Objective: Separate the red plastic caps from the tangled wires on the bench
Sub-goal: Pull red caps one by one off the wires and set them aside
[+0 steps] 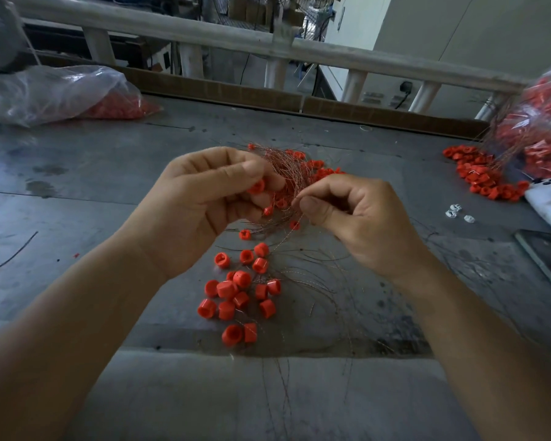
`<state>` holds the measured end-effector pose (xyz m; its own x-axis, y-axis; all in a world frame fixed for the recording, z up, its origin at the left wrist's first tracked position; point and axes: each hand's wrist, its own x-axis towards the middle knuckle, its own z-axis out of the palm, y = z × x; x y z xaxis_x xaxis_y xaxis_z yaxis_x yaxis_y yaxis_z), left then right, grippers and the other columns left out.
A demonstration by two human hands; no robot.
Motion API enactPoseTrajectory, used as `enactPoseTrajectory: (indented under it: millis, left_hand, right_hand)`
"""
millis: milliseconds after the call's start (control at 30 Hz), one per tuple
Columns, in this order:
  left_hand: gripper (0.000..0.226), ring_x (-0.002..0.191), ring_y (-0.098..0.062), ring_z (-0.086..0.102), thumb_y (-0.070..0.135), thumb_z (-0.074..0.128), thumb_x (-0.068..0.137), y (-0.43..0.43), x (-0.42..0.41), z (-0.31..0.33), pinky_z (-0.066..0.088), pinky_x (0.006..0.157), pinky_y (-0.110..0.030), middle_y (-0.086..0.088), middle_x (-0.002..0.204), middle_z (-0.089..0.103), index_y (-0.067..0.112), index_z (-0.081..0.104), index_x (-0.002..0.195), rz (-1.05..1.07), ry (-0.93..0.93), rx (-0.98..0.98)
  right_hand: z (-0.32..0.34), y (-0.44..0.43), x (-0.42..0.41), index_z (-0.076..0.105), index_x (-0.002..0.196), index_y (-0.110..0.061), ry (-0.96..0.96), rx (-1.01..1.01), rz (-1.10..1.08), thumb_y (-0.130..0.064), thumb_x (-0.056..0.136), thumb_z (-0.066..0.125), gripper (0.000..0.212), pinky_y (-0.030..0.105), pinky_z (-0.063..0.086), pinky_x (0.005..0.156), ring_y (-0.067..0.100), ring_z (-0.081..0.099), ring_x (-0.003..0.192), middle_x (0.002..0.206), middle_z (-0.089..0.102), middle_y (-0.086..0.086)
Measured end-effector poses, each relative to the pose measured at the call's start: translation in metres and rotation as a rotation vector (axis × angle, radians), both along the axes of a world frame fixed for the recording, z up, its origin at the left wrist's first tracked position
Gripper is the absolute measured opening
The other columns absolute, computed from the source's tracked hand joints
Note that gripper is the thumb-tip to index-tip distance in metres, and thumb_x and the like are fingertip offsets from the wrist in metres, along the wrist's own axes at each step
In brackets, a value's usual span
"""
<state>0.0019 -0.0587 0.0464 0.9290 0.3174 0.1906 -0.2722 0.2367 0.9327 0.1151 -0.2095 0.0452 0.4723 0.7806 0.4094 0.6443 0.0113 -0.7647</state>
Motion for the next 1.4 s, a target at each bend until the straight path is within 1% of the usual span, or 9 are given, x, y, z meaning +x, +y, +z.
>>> enactPoseTrajectory:
  millis: [133, 267, 400, 500, 633, 833, 1033, 1167, 1400]
  left_hand:
    - [0.015, 0.054, -0.01, 0.061, 0.021, 0.071, 0.051, 0.0, -0.002, -0.002, 0.05, 0.051, -0.017, 0.002, 0.06, 0.064, 0.014, 0.065, 0.063, 0.191, 0.117, 0.365]
    - [0.018, 0.057, -0.011, 0.06, 0.008, 0.076, 0.057, 0.007, 0.0, -0.004, 0.053, 0.056, -0.02, 0.004, 0.06, 0.066, 0.018, 0.065, 0.067, 0.231, 0.289, 0.607]
    - [0.017, 0.053, -0.002, 0.058, 0.009, 0.073, 0.069, 0.013, 0.003, -0.01, 0.048, 0.051, -0.015, 0.004, 0.058, 0.067, 0.022, 0.067, 0.059, 0.267, 0.361, 0.612]
    - [0.02, 0.055, -0.003, 0.057, 0.017, 0.071, 0.074, 0.026, 0.01, -0.018, 0.044, 0.055, -0.02, 0.006, 0.058, 0.065, 0.026, 0.066, 0.058, 0.53, 0.34, 0.514]
    - [0.022, 0.064, 0.001, 0.055, 0.01, 0.067, 0.079, 0.041, 0.019, -0.035, 0.04, 0.06, -0.015, 0.014, 0.074, 0.063, 0.031, 0.062, 0.073, 0.736, 0.357, 0.692]
    - [0.047, 0.107, -0.015, 0.053, 0.007, 0.059, 0.085, 0.051, 0.037, -0.062, 0.035, 0.085, -0.025, 0.002, 0.119, 0.06, 0.021, 0.049, 0.129, 0.589, 0.459, 1.006]
    - [0.065, 0.116, -0.02, 0.051, -0.001, 0.047, 0.088, 0.046, 0.044, -0.062, 0.032, 0.082, -0.023, 0.005, 0.136, 0.049, 0.027, 0.025, 0.143, 0.389, 0.425, 1.099]
    - [0.07, 0.108, -0.017, 0.053, 0.0, 0.048, 0.087, 0.043, 0.044, -0.062, 0.033, 0.083, -0.024, 0.006, 0.13, 0.055, 0.031, 0.023, 0.144, 0.359, 0.416, 1.137]
    - [0.064, 0.085, -0.015, 0.053, 0.001, 0.062, 0.079, 0.045, 0.04, -0.06, 0.036, 0.074, -0.025, 0.006, 0.093, 0.061, 0.029, 0.044, 0.134, 0.474, 0.445, 1.198]
  right_hand:
    - [-0.002, 0.0, 0.002, 0.07, 0.079, -0.018, -0.132, -0.136, -0.063, -0.016, 0.081, 0.067, 0.004, 0.01, 0.039, 0.063, 0.002, 0.052, 0.069, 0.074, 0.057, -0.009]
    - [-0.006, 0.002, 0.001, 0.072, 0.082, -0.014, -0.198, -0.253, -0.053, -0.016, 0.08, 0.068, 0.004, 0.01, 0.041, 0.063, 0.003, 0.052, 0.069, 0.074, 0.055, -0.01]
    - [-0.012, 0.005, -0.002, 0.072, 0.086, -0.013, -0.291, -0.349, -0.02, -0.017, 0.081, 0.067, 0.008, 0.008, 0.039, 0.063, 0.0, 0.05, 0.068, 0.074, 0.052, -0.015]
    - [-0.015, 0.006, -0.001, 0.072, 0.09, -0.014, -0.329, -0.455, 0.023, -0.021, 0.082, 0.066, 0.011, 0.007, 0.038, 0.063, -0.002, 0.048, 0.069, 0.074, 0.048, -0.018]
    - [-0.018, 0.005, 0.001, 0.071, 0.092, -0.017, -0.364, -0.561, 0.067, -0.025, 0.084, 0.064, 0.014, 0.007, 0.035, 0.064, -0.005, 0.046, 0.07, 0.074, 0.046, -0.019]
    - [-0.013, 0.001, 0.006, 0.07, 0.088, -0.021, -0.31, -0.536, 0.027, -0.046, 0.078, 0.062, 0.028, 0.015, 0.04, 0.067, 0.001, 0.052, 0.075, 0.08, 0.055, -0.014]
    - [-0.008, -0.002, 0.013, 0.071, 0.086, -0.019, -0.34, -0.447, -0.077, -0.041, 0.08, 0.062, 0.025, 0.011, 0.04, 0.064, -0.004, 0.05, 0.068, 0.073, 0.053, -0.018]
    - [-0.008, -0.002, 0.017, 0.07, 0.081, -0.018, -0.33, -0.395, -0.141, -0.037, 0.081, 0.063, 0.02, 0.014, 0.043, 0.065, -0.002, 0.053, 0.068, 0.072, 0.055, -0.018]
    - [-0.003, -0.005, 0.023, 0.072, 0.081, -0.016, -0.344, -0.272, -0.286, -0.032, 0.082, 0.064, 0.018, 0.019, 0.048, 0.063, 0.01, 0.062, 0.068, 0.067, 0.056, -0.02]
